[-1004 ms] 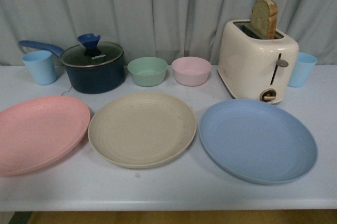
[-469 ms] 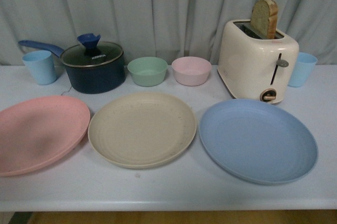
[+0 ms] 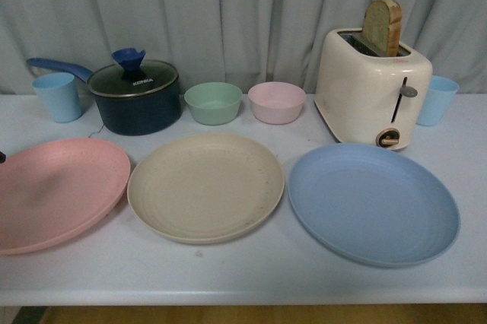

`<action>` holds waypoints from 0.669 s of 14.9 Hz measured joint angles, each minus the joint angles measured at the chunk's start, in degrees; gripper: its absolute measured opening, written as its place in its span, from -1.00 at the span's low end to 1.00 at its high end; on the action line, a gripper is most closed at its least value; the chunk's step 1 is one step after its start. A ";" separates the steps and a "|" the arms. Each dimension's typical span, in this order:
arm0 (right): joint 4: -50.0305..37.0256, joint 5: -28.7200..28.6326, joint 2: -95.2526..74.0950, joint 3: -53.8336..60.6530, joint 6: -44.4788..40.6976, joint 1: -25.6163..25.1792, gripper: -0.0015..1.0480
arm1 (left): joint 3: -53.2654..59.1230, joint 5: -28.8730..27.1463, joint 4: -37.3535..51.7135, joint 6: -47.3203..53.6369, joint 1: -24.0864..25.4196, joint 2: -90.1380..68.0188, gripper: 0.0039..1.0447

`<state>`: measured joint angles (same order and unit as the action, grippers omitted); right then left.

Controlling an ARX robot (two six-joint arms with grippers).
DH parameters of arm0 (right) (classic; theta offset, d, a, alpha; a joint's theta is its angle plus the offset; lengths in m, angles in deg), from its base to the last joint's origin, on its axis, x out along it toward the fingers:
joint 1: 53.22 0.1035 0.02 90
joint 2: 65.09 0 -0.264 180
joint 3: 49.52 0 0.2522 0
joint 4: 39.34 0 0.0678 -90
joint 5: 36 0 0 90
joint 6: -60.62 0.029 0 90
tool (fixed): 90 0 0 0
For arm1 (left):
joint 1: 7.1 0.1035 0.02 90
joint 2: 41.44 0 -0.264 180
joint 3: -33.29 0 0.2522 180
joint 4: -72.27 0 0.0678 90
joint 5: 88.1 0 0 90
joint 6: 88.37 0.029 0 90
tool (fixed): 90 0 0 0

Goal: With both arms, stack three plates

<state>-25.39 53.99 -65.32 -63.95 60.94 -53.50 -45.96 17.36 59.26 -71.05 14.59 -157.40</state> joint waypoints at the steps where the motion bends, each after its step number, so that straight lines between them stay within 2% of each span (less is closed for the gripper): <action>1: 0.02 0.00 0.00 0.00 -0.02 0.00 0.87 | -1.86 0.00 -0.42 0.83 0.55 -1.99 0.88; 5: 0.02 0.00 0.00 0.00 0.00 0.00 0.87 | -7.74 1.90 -1.75 1.18 3.28 -10.23 0.88; 6: 0.02 0.00 0.00 0.00 0.00 0.00 0.87 | -8.09 1.49 -1.84 1.16 3.34 -11.04 0.74; 8: 0.02 0.00 0.00 0.00 0.00 0.00 0.87 | -9.07 0.98 -2.45 1.09 3.76 -13.55 0.12; 10: 0.02 0.00 0.00 0.00 -0.02 0.00 0.87 | -9.75 1.46 -2.89 0.83 3.98 -13.97 -0.26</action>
<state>-25.37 53.99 -65.32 -63.95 60.91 -53.50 -55.71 18.83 56.38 -70.22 18.57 -171.37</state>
